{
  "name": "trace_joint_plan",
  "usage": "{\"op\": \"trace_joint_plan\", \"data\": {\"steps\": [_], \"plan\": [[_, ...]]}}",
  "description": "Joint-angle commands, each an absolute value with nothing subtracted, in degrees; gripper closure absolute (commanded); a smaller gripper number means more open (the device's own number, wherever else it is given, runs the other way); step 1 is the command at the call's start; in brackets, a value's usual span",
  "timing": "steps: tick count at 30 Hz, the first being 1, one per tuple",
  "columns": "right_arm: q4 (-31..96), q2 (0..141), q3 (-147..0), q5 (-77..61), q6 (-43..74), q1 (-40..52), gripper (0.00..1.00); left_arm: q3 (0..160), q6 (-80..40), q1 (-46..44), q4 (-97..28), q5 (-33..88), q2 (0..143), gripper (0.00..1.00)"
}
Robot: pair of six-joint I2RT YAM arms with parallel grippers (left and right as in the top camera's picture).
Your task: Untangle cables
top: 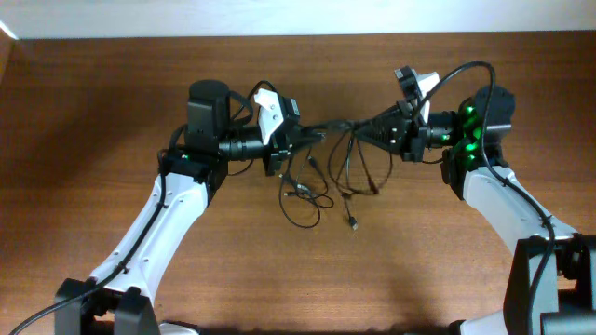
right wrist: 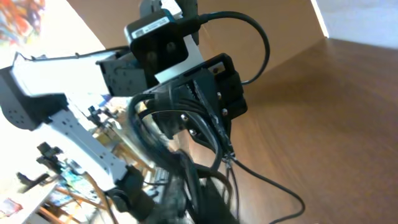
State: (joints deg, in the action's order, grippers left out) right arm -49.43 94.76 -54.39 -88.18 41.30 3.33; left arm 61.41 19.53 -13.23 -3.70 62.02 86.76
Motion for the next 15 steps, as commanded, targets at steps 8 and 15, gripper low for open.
{"op": "trace_joint_plan", "data": {"steps": [8,15], "plan": [[-50.8,94.3,-55.4,-87.3,40.7,3.0,0.96,61.9,19.8,-11.8,-12.7,47.5,85.5,1.00],[-52.5,94.3,-55.4,-83.5,40.9,-0.9,0.96,61.9,19.8,-11.8,-17.3,45.1,85.5,1.00]]}}
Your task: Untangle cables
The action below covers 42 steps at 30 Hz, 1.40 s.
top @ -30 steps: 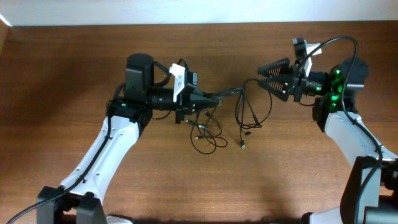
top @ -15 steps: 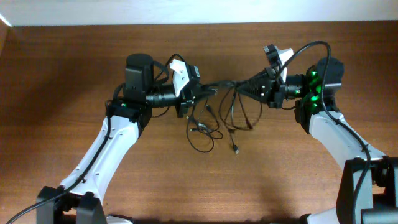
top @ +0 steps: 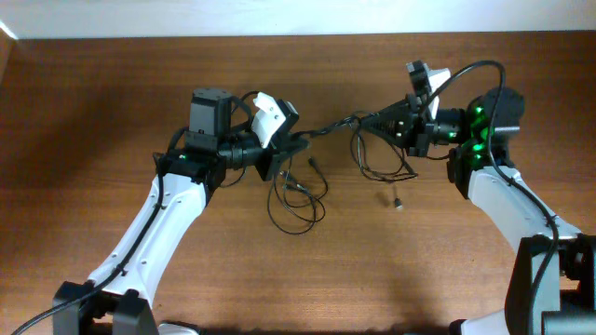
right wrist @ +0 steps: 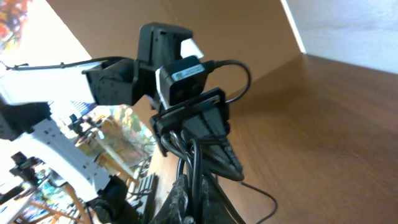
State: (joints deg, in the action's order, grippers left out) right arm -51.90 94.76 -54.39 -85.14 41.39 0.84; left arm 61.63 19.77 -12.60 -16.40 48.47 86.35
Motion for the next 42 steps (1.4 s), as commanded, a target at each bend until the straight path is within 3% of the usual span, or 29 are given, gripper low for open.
{"op": "trace_joint_plan", "data": {"steps": [1,2,4,6,9,10,11,13,17,21,22,25,27,29,30,31,33,34,37,42], "plan": [[-52.5,94.3,-55.4,-83.5,40.9,-1.0,0.96,61.9,19.8,-11.8,-17.3,45.1,85.5,1.00],[-52.5,94.3,-55.4,-83.5,40.9,-0.9,0.93,61.9,19.8,-11.8,-17.3,45.1,85.5,1.00],[-52.5,94.3,-55.4,-83.5,40.9,-0.9,0.76,61.9,19.8,-11.8,-17.3,45.2,85.5,1.00],[-52.5,94.3,-55.4,-83.5,40.9,-0.9,0.96,61.9,19.8,-11.8,-17.3,45.2,85.5,1.00],[-52.5,94.3,-55.4,-83.4,40.9,-0.9,0.96,61.9,19.8,-11.9,-17.3,45.2,85.5,1.00],[-52.5,94.3,-55.4,-83.4,40.9,-0.8,0.81,61.9,19.8,-12.0,-17.1,45.7,85.5,1.00],[-52.5,94.3,-55.4,-83.4,40.9,-0.8,0.53,61.9,19.8,-12.0,-16.4,48.8,85.5,1.00],[-52.5,94.3,-55.4,-83.4,39.2,-0.8,0.33,61.9,19.8,-12.0,-13.2,58.4,85.5,1.00],[-52.5,94.3,-55.4,-83.3,30.3,-0.8,0.24,61.9,19.8,-12.0,-7.4,74.5,85.5,1.00],[-52.5,94.3,-55.4,-82.2,28.7,-0.9,0.25,61.9,19.8,-12.0,-6.9,77.9,85.5,1.00],[-52.5,94.3,-55.4,-82.3,28.7,-0.9,0.32,61.9,19.8,-12.0,-6.9,77.9,85.5,1.00],[-52.2,94.3,-55.4,-82.4,28.7,-0.9,0.81,61.9,19.8,-11.9,-6.9,77.8,85.5,1.00],[-52.2,94.3,-55.4,-83.5,28.7,-0.9,0.96,61.9,19.8,-11.9,-6.3,77.8,85.5,1.00],[-51.9,94.3,-55.4,-84.5,28.8,-0.9,0.96,61.9,19.8,-11.9,-5.5,77.6,85.5,1.00],[-51.6,94.3,-55.4,-84.9,28.8,-0.9,0.70,61.9,19.8,-11.9,-5.3,77.0,85.5,1.00],[-51.1,94.3,-55.4,-85.0,28.8,-0.9,0.57,61.9,19.8,-11.9,-5.1,76.1,85.5,1.00],[-51.1,94.3,-55.4,-85.1,28.8,-0.9,0.36,61.9,19.8,-11.9,-5.8,72.4,85.5,1.00],[-51.2,94.3,-55.4,-85.0,28.8,-0.9,0.30,61.9,19.8,-11.9,-7.9,67.9,85.5,1.00],[-51.2,94.3,-55.4,-85.1,28.8,-0.9,0.26,61.9,19.8,-11.9,-12.1,63.0,85.5,1.00],[-51.1,94.3,-55.4,-85.8,28.8,-0.8,0.28,61.9,19.7,-12.0,-7.0,67.3,85.5,1.00]]}}
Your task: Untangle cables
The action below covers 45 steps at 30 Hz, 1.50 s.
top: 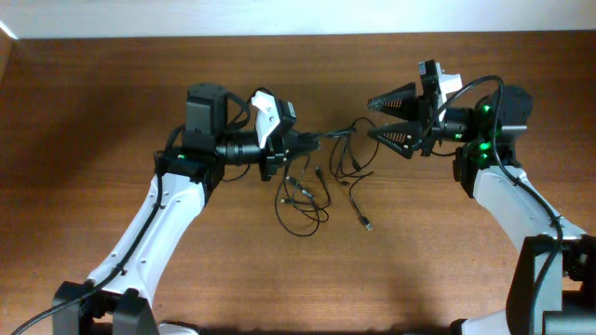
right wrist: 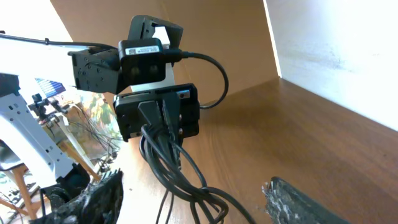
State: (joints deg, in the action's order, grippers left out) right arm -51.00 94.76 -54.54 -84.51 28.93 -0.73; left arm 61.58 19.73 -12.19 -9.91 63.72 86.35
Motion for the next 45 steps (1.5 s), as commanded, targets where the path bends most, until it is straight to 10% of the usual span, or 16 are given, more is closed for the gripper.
{"op": "trace_joint_plan", "data": {"steps": [1,5,10,45], "plan": [[-50.9,94.3,-55.4,-85.7,28.7,-0.8,0.28,61.9,19.7,-12.0,-4.5,71.1,85.5,1.00],[-51.0,94.3,-55.4,-85.7,28.7,-0.8,0.26,61.9,15.7,-12.0,0.0,75.9,85.5,1.00],[-51.0,94.3,-55.4,-85.7,28.7,-0.8,0.96,61.9,15.7,-12.0,0.0,75.6,85.5,1.00],[-84.9,94.3,-55.4,-43.7,83.5,-10.5,0.96,61.9,19.6,-12.0,-32.7,29.1,85.5,1.00]]}}
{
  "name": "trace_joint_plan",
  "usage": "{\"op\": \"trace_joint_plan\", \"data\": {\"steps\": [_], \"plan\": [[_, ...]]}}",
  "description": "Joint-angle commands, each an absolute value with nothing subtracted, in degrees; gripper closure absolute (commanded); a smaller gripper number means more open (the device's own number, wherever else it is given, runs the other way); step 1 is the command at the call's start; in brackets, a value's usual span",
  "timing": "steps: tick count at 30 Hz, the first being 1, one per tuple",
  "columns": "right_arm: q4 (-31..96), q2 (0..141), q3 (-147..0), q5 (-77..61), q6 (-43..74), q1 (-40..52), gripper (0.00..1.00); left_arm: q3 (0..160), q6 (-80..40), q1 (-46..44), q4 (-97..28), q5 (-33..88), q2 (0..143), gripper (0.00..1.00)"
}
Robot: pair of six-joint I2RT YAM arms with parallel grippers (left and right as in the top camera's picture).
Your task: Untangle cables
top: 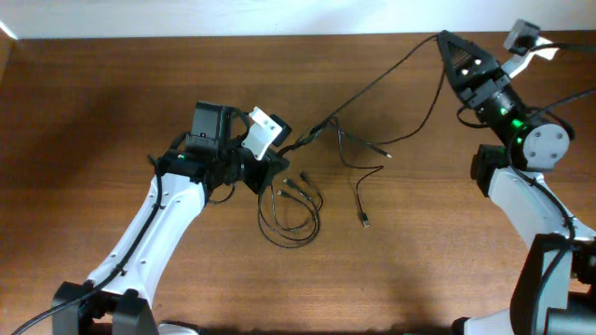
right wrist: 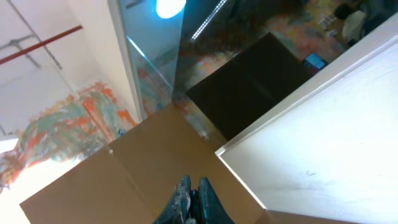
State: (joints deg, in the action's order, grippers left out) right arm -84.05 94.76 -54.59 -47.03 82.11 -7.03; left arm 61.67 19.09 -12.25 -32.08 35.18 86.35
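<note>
Black cables lie tangled on the brown table [top: 419, 270]. My left gripper [top: 276, 156] is shut on the bundle where the strands meet, low over the table at centre left. One black cable [top: 372, 86] runs taut from there up to my right gripper [top: 443, 39], which is raised high at the far right and shut on it. A second strand [top: 424, 119] sags from the same grip to a loose plug [top: 386, 154]. In the right wrist view the gripper [right wrist: 191, 190] points up at the room, pinched together on a thin dark strand.
Slack cable loops [top: 291, 212] rest on the table just below the left gripper. Another loose end with its plug [top: 363, 220] lies at the middle. The white wall edge runs along the top of the overhead view.
My right gripper was open beside the cables at mid right; now it is shut on one cable, higher and farther right, with the strand stretched. The left gripper sits slightly lower and to the left.
Both grippers first held the tangle close together. Then they stood farther apart, some loops hanging from the right one. Then the right gripper was open and those loops lay on the table. Now it holds a single cable drawn out long from the left gripper.
</note>
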Motion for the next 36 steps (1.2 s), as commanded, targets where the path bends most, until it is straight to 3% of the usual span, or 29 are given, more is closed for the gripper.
{"op": "trace_joint_plan", "data": {"steps": [1,12,13,14,15,18,23,28,33,36], "plan": [[-84.9,94.3,-55.4,-43.7,83.5,-11.5,0.96,61.9,19.6,-12.0,-32.7,26.6,85.5,1.00],[-76.3,94.3,-55.4,-51.0,83.4,-21.1,0.96,61.9,18.6,-11.9,-33.1,17.3,85.5,1.00],[-75.5,94.3,-55.4,-52.5,83.4,-21.1,0.88,61.9,18.7,-11.9,-32.9,18.3,85.5,1.00],[-75.0,94.3,-55.4,-54.6,83.4,-21.1,0.61,61.9,18.7,-11.9,-31.9,21.1,85.5,1.00],[-74.7,94.3,-55.4,-56.1,83.4,-21.1,0.42,61.9,18.7,-11.9,-30.4,23.7,85.5,1.00],[-74.7,94.3,-55.4,-59.2,83.4,-21.0,0.28,61.9,17.4,-11.9,-23.6,30.5,85.5,1.00],[-74.4,94.3,-55.4,-67.4,83.4,-18.3,0.28,61.9,12.2,-12.5,-10.4,39.4,85.5,1.00],[-68.4,94.3,-55.4,-72.9,83.2,-6.4,0.29,61.9,20.3,-17.2,-4.5,33.9,85.8,1.00],[-56.6,94.3,-55.4,-71.7,83.2,2.6,0.48,61.9,23.9,-19.1,-3.2,30.0,85.9,1.00],[-47.7,94.3,-55.4,-69.9,83.2,6.1,0.48,61.9,28.1,-19.1,-2.2,25.5,85.9,1.00]]}}
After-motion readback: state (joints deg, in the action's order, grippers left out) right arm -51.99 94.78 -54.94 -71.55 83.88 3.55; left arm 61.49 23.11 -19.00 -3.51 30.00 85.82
